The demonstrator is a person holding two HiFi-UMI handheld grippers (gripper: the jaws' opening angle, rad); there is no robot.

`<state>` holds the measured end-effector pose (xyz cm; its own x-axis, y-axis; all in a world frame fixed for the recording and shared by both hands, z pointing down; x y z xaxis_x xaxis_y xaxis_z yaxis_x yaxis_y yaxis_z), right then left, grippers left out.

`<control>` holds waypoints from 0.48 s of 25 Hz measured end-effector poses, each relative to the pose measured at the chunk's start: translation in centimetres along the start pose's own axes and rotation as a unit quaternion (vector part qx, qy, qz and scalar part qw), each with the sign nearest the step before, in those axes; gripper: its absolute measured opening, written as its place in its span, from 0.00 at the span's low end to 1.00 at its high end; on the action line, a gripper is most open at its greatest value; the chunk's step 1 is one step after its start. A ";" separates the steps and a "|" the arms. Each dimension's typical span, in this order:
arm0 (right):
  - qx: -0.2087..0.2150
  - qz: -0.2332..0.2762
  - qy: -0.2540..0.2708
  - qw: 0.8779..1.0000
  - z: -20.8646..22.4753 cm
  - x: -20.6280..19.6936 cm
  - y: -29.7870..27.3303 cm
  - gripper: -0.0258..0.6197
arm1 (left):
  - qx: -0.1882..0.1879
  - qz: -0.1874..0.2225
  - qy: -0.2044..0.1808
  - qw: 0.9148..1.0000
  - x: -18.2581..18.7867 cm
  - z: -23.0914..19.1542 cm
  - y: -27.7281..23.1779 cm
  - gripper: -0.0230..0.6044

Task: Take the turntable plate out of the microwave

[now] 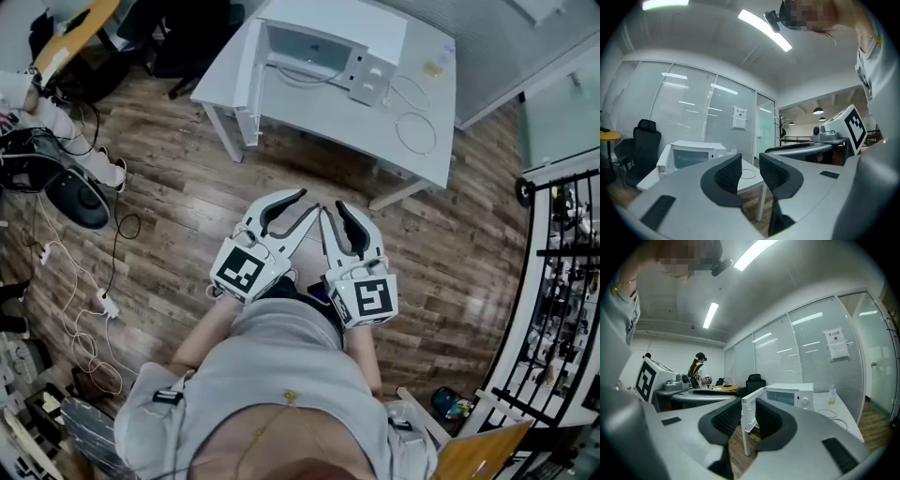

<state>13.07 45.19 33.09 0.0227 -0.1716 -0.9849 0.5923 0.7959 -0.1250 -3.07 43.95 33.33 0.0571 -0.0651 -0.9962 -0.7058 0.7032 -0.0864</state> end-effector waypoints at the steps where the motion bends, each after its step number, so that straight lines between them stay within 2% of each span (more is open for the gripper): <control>1: 0.000 0.001 0.000 1.000 0.0 0.0 0.1 0.20 | 0.001 -0.002 -0.002 1.000 0.0 0.1 0.0 0.22; 12: -0.001 0.002 -0.004 1.000 1.7 0.2 -0.5 0.21 | -0.001 0.002 0.013 1.000 -0.2 -0.7 -2.0 0.23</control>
<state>14.10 43.76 33.15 0.0311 -0.1722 -0.9846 0.5901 0.7982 -0.1210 -2.19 42.03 33.69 0.0352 -0.0800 -0.9962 -0.7069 0.7027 -0.0814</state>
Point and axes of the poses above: the fingertips, and each gripper's own axes: y backward along the fingers, z to its right, x out of its top, the point moved 10 cm from there along y, backward along the fingers, and after that the axes turned 4 degrees about -y, right-handed, at the moved point
